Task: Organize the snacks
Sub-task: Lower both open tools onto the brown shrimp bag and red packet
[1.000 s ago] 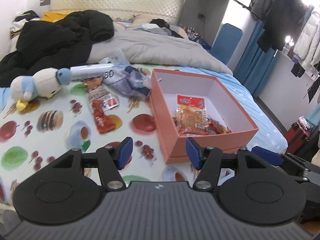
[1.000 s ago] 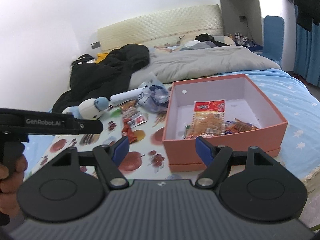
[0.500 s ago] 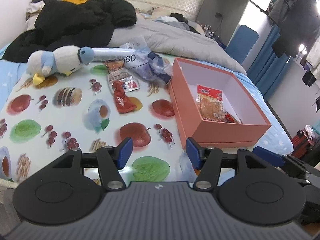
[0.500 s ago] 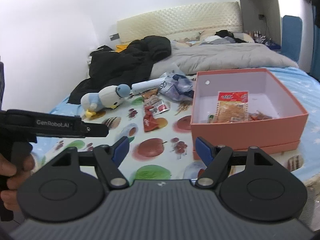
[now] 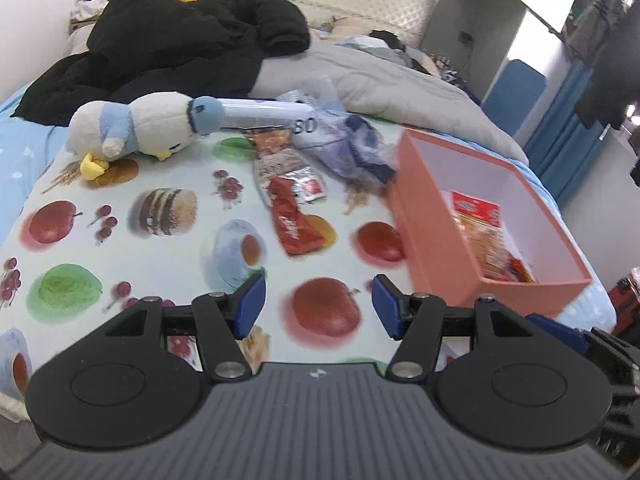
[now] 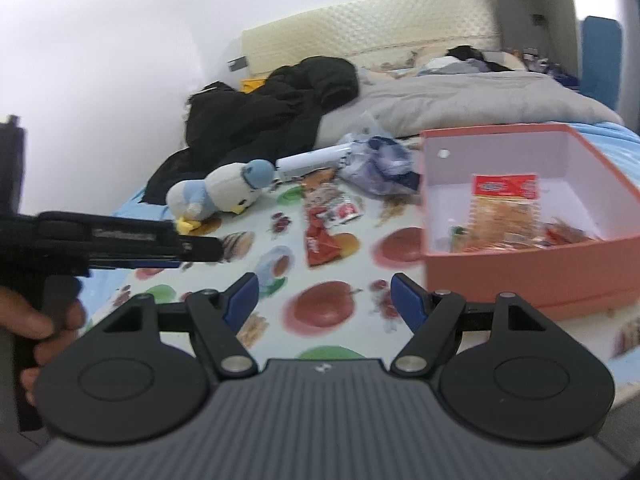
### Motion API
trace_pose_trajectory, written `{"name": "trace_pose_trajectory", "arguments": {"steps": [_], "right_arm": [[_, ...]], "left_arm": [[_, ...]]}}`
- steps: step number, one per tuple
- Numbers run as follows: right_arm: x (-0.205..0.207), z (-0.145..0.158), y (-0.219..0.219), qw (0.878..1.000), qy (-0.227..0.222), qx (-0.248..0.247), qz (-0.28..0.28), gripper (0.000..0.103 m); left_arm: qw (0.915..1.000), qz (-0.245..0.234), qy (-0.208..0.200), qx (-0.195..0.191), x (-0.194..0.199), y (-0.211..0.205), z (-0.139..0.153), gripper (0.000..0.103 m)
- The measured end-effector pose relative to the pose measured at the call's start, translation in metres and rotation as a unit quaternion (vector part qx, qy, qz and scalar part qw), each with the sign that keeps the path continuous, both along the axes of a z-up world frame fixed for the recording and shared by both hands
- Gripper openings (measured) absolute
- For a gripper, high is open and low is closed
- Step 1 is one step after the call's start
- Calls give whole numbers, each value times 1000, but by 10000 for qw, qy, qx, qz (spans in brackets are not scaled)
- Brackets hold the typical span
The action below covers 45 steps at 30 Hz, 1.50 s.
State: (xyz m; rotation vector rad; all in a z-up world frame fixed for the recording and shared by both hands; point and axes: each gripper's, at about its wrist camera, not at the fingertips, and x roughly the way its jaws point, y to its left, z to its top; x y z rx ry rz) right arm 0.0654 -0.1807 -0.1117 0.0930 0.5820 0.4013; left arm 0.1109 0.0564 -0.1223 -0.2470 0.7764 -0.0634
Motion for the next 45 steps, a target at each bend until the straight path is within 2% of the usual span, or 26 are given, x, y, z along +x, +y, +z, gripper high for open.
{"name": "trace_pose_trajectory", "arguments": {"steps": [12,16,25,26,28,30,38,42,45], "right_arm": [[65,-57,59,9982,133,-240,529,74],[92,-79,72,9975,134,-310,615,74],[161,-118,96,9968,114,-477,630,74],[168,-120,98,9965,114,-499,663,74],[182,-123,105,9956,113,-578,729,74],[193,-126,112,9944,61,-660,817,74],[217,-134,126,9921,-6,-865,909,73],[224,-139,130,9914,45,-886,961,69],[226,-142,134,9908,48,-966,943,68]], "left_arm": [[9997,115,190,137,88,58,-69,65],[9998,-160,105,-109,124,71,-88,65],[9976,-351,94,-584,218,79,-119,65],[9975,-348,138,-604,229,79,-121,66],[9970,-394,125,-648,252,80,-123,80],[9975,-289,92,-635,271,83,-124,88],[9946,-216,568,-842,351,83,-130,88],[9935,-142,796,-797,373,77,-135,88],[9918,-135,844,-955,381,77,-139,88]]}}
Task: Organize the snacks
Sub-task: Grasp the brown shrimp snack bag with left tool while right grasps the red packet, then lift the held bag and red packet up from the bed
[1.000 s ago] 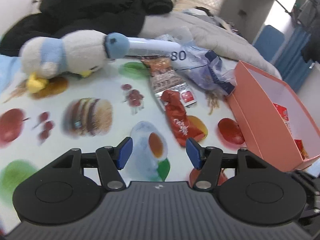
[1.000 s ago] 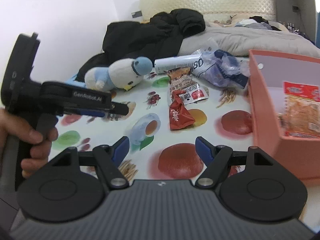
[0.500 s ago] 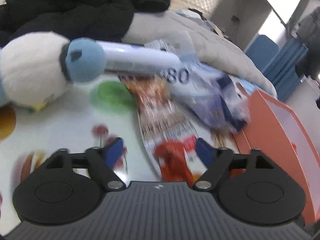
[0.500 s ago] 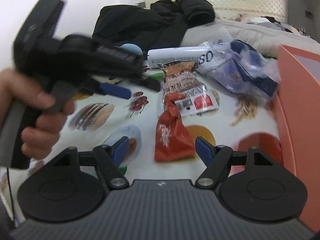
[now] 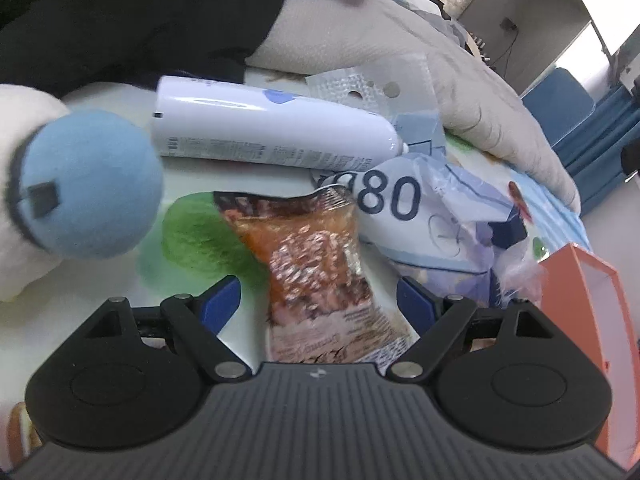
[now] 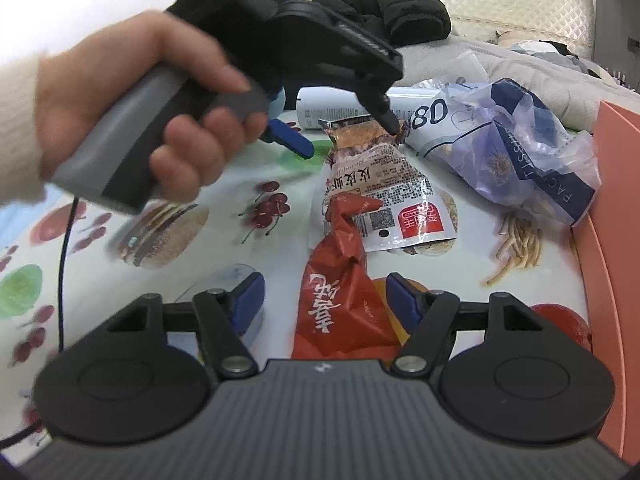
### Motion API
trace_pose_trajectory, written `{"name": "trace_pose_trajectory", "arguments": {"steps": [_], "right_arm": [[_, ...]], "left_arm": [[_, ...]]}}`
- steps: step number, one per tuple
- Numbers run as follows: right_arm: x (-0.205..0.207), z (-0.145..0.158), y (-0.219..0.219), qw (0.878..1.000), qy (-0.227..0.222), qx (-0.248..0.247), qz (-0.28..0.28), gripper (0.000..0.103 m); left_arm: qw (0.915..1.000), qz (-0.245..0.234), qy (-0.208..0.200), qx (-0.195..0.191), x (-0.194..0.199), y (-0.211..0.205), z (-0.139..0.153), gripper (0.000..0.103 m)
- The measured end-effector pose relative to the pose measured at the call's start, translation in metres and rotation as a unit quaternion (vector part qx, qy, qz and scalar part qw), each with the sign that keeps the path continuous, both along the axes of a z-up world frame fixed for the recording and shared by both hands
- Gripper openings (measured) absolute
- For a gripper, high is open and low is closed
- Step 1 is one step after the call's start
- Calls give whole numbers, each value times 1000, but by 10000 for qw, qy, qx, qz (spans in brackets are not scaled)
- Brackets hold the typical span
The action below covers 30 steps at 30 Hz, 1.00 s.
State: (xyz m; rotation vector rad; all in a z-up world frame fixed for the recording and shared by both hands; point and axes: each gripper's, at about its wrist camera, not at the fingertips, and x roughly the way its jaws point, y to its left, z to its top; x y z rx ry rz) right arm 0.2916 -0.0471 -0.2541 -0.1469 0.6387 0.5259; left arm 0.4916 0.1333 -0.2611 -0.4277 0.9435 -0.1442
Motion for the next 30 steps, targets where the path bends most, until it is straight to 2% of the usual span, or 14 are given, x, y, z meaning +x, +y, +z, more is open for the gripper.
{"name": "trace_pose_trajectory", "arguments": {"steps": [4,7,9,12,18,22,30], "right_arm": [[4,-4,1,9999,54,-73,-45,61],[6,-5,2,9999,51,-107,-22,59],[7,-7,3,9998,62,-187,-25,54],[8,-7,3,9996,126,-254,-36,53],[6,-6,3,9994,133,-306,-20,52],[1,-4,0,9993,140,-340,-29,50],[-30,0,-20,9991,277,-288,-162,49]], "left_arm": [[9998,-135,36,141,10,-11,1,88],[9989,-238,105,379,16,-22,-1,87],[9979,-315,177,534,17,-27,-4,87],[9961,-360,307,743,20,-34,-9,86],[9947,-379,235,926,16,-39,-11,74],[9939,-454,171,986,6,-39,-5,68],[9911,-555,120,1208,-41,-35,13,66]]}}
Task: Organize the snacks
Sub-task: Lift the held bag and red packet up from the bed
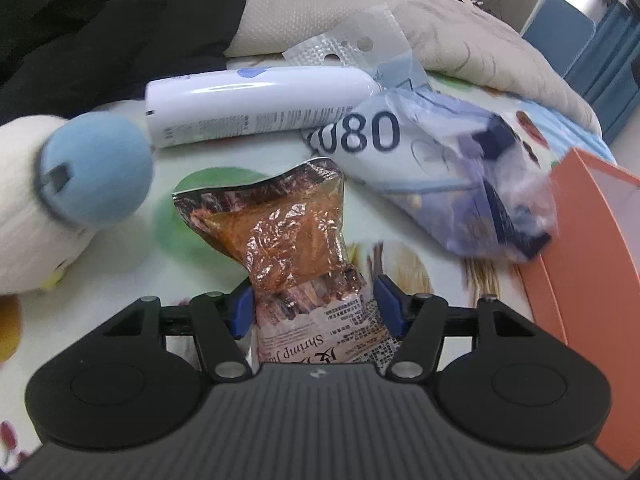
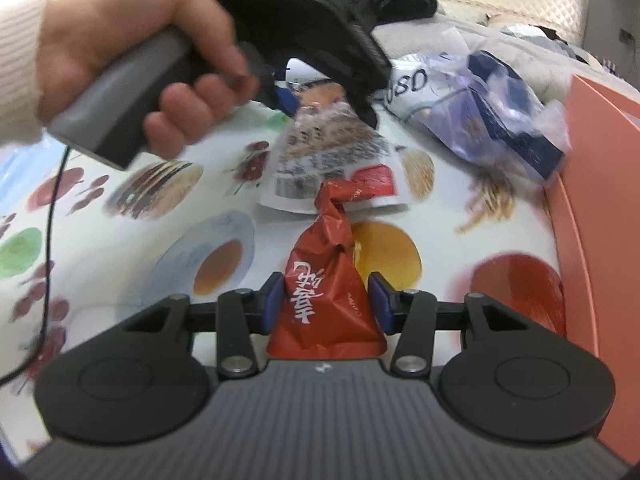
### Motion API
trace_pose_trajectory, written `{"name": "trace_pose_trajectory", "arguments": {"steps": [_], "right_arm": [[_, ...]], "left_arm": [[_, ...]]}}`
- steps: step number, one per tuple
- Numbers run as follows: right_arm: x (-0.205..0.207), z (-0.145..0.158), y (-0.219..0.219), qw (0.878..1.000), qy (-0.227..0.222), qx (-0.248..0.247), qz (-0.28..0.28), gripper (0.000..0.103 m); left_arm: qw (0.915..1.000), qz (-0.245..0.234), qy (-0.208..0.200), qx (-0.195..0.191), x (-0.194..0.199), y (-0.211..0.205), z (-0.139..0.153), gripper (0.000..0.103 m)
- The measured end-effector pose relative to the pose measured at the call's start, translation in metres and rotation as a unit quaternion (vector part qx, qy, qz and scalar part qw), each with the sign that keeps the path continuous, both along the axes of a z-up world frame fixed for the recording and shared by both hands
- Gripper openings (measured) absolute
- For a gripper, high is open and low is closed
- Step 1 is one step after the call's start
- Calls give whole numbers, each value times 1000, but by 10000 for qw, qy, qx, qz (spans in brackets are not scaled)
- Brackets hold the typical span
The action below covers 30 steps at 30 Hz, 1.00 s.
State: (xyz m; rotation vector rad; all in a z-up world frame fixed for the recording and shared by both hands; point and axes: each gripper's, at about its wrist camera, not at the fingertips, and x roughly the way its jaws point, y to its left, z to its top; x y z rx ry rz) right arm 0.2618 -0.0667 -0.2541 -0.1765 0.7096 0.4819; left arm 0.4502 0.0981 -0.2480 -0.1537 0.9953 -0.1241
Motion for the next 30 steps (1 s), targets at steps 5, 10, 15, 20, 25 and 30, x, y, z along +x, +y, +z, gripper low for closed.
{"name": "trace_pose_trajectory", "arguments": {"steps": [5,10,15,20,25,30], "right_arm": [[-28,8,-15,9999,83,70,-104,49],[-55,20,-26,9997,108,127,-166,48],[-82,36,-37,9993,99,211,-287,48],[-102,48,-50,9986,86,268,-440,48],[-122,61,-59,9980,9,288,-562,48],[-140,75,-70,9971,-71,356,-675,48]], "left_arm": [[9999,-71,-50,89,-44,1,12,66],[9996,-142,-112,204,-91,0,25,66],[9995,-206,-143,208,-135,-5,40,66],[9990,-316,-180,247,-178,-14,52,66],[9991,-320,-180,188,-217,-20,58,66],[9994,-253,-195,154,-254,-30,65,66]]}}
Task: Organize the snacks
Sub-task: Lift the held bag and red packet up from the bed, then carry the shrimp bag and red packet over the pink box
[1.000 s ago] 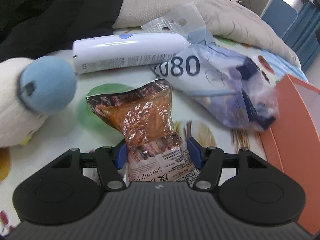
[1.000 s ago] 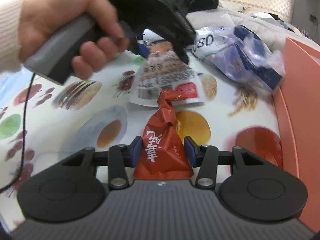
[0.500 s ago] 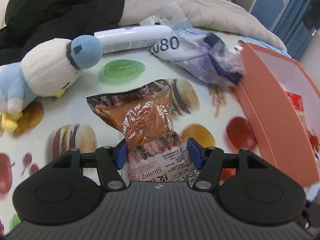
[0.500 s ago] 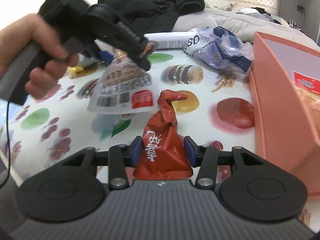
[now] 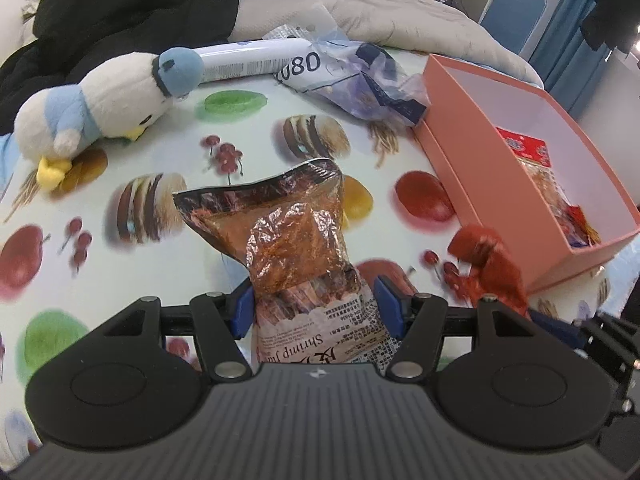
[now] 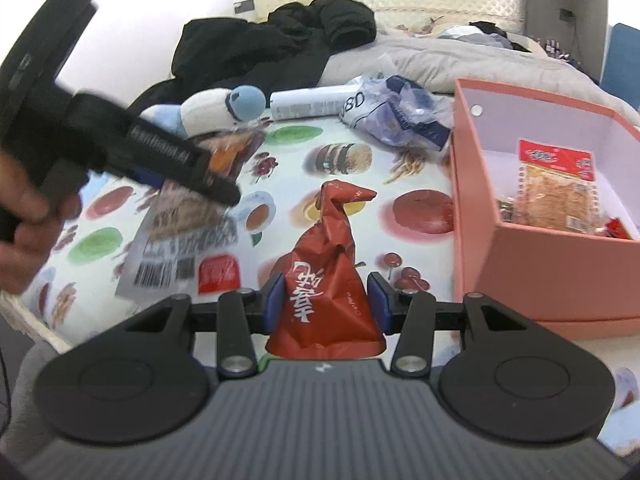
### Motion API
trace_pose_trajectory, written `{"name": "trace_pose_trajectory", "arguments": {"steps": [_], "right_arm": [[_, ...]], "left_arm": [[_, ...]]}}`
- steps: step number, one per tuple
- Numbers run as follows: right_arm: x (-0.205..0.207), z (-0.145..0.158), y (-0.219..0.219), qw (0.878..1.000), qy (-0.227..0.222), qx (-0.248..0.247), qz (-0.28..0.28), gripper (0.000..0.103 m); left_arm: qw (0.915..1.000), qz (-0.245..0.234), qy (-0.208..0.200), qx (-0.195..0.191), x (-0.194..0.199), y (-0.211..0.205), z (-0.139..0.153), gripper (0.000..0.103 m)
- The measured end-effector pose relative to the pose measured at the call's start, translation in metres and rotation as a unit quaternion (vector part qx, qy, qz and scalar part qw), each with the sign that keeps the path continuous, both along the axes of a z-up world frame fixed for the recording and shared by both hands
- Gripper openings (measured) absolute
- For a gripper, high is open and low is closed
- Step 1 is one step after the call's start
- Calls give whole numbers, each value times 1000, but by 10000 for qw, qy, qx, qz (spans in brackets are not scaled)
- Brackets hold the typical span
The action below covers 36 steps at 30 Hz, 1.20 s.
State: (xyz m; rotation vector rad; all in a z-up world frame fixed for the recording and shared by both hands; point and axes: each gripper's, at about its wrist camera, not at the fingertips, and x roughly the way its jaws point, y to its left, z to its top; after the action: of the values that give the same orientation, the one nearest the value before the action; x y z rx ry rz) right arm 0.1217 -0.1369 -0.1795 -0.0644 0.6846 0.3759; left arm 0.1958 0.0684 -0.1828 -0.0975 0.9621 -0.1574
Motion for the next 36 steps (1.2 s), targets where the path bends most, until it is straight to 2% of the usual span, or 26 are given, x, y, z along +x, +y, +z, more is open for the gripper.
{"name": "trace_pose_trajectory", "arguments": {"steps": [12,22,29,36], "right_arm": [[-49,38,-35,9986,-224,99,-465,48],[-89,72,-76,9944,-373,273,-948,48],[-113,87,-103,9901,-452,356,-1281,48],[-131,96,-127,9853,-535,347,-1582,48]], "left_arm": [[9998,-161,-108,-49,-83,-40,25,66],[9980,-478,-241,-347,-133,-82,56,66],[9951,-757,-414,-488,-153,-118,76,66],[9916,-1053,-419,-620,-158,-152,81,66]]}}
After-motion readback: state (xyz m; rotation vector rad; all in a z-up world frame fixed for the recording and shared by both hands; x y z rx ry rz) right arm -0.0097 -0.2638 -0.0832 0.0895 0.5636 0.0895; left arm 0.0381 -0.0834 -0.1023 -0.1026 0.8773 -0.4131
